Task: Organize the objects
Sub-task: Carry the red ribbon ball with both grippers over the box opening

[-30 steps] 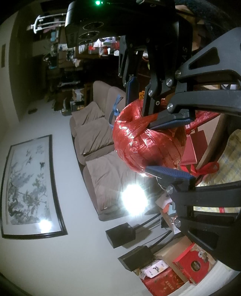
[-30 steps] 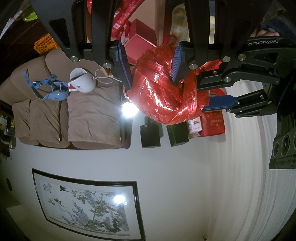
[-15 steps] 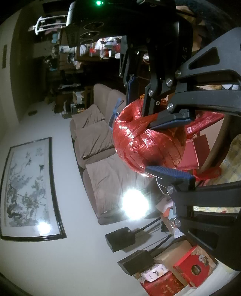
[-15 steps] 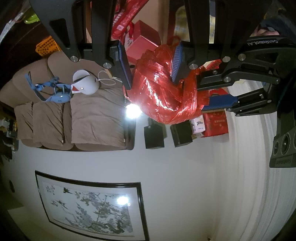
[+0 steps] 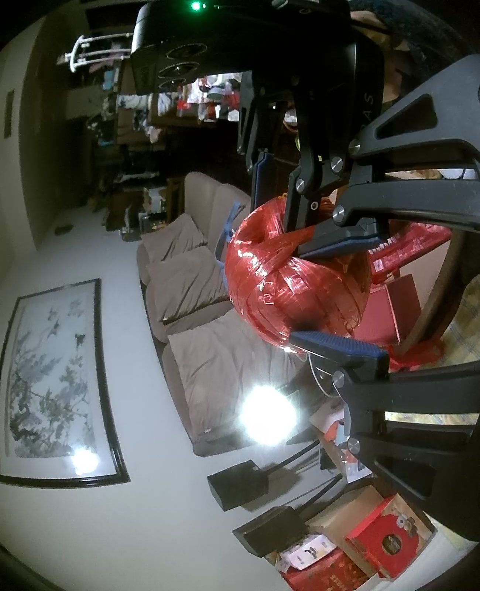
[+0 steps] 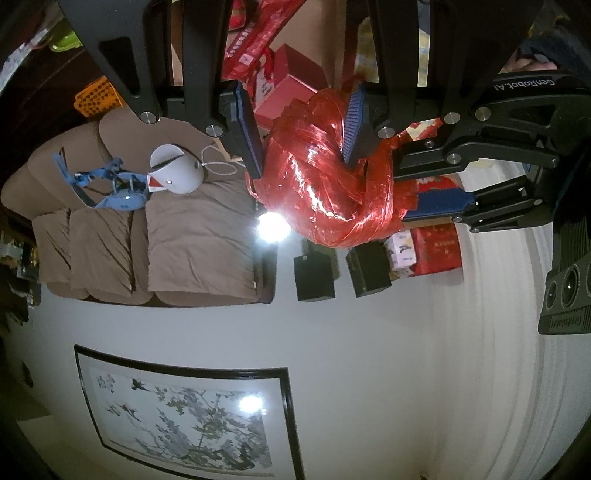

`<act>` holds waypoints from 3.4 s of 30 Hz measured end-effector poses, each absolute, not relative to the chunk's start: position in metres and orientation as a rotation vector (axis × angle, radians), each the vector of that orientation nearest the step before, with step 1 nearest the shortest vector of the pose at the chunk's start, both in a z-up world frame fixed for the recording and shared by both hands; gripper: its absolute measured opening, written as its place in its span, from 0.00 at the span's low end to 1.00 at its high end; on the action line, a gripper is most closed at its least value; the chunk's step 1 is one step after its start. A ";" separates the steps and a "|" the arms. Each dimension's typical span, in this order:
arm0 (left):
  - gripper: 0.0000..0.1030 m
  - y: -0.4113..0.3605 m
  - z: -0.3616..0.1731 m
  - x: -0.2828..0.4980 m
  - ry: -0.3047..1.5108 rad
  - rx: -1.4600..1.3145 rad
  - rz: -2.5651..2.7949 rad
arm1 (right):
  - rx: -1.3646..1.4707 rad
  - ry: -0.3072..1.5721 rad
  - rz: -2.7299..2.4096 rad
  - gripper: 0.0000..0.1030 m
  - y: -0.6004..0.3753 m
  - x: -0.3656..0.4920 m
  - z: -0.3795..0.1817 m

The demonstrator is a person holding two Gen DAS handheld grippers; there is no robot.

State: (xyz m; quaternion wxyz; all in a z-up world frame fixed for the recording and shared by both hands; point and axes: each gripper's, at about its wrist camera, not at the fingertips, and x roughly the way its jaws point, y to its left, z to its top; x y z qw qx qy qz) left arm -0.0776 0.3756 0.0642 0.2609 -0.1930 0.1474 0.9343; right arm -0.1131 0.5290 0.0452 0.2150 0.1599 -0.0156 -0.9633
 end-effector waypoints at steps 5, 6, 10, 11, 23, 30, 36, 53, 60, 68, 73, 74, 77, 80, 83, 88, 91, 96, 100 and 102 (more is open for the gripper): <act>0.34 0.380 0.063 -0.080 0.395 -0.525 2.518 | 0.453 -0.047 -2.681 0.40 0.533 -0.115 0.044; 0.34 0.380 0.063 -0.080 0.394 -0.525 2.517 | 0.455 -0.047 -2.683 0.40 0.534 -0.115 0.043; 0.34 0.383 0.060 -0.083 0.388 -0.529 2.510 | 0.466 -0.044 -2.688 0.40 0.536 -0.117 0.042; 0.34 0.383 0.060 -0.084 0.386 -0.531 2.508 | 0.469 -0.044 -2.689 0.40 0.537 -0.117 0.042; 0.34 0.384 0.053 -0.097 0.361 -0.558 2.489 | 0.511 -0.034 -2.697 0.40 0.540 -0.124 0.038; 0.34 0.385 0.047 -0.103 0.336 -0.587 2.474 | 0.554 -0.025 -2.698 0.40 0.539 -0.128 0.034; 0.34 0.386 0.043 -0.104 0.331 -0.595 2.468 | 0.571 -0.020 -2.699 0.40 0.539 -0.132 0.032; 0.34 0.391 0.036 -0.116 0.310 -0.634 2.443 | 0.630 -0.021 -2.701 0.40 0.540 -0.140 0.025; 0.34 0.390 0.029 -0.124 0.285 -0.667 2.428 | 0.678 -0.021 -2.695 0.40 0.542 -0.147 0.019; 0.34 0.389 0.021 -0.130 0.261 -0.697 2.411 | 0.724 -0.011 -2.690 0.40 0.543 -0.151 0.012; 0.34 0.387 0.016 -0.134 0.252 -0.714 2.403 | 0.746 -0.008 -2.687 0.40 0.543 -0.153 0.008; 0.34 0.387 0.015 -0.134 0.250 -0.717 2.402 | 0.750 -0.007 -2.686 0.40 0.543 -0.153 0.008; 0.34 0.387 0.012 -0.136 0.243 -0.731 2.396 | 0.769 -0.004 -2.681 0.40 0.543 -0.155 0.005; 0.34 0.386 0.008 -0.138 0.233 -0.745 2.390 | 0.791 0.000 -2.677 0.40 0.543 -0.156 0.002; 0.34 0.385 0.006 -0.139 0.221 -0.749 2.387 | 0.799 0.002 -2.677 0.40 0.543 -0.157 0.001; 0.34 0.385 0.003 -0.140 0.215 -0.758 2.383 | 0.816 0.004 -2.674 0.40 0.542 -0.159 -0.001; 0.34 0.385 0.000 -0.142 0.209 -0.767 2.378 | 0.829 0.006 -2.671 0.40 0.543 -0.161 -0.003; 0.34 0.386 -0.003 -0.142 0.200 -0.778 2.373 | 0.847 0.012 -2.668 0.40 0.541 -0.163 -0.005; 0.34 0.385 -0.004 -0.143 0.198 -0.784 2.371 | 0.856 0.014 -2.665 0.40 0.541 -0.163 -0.006; 0.34 0.385 -0.005 -0.144 0.196 -0.785 2.370 | 0.859 0.016 -2.663 0.40 0.542 -0.163 -0.007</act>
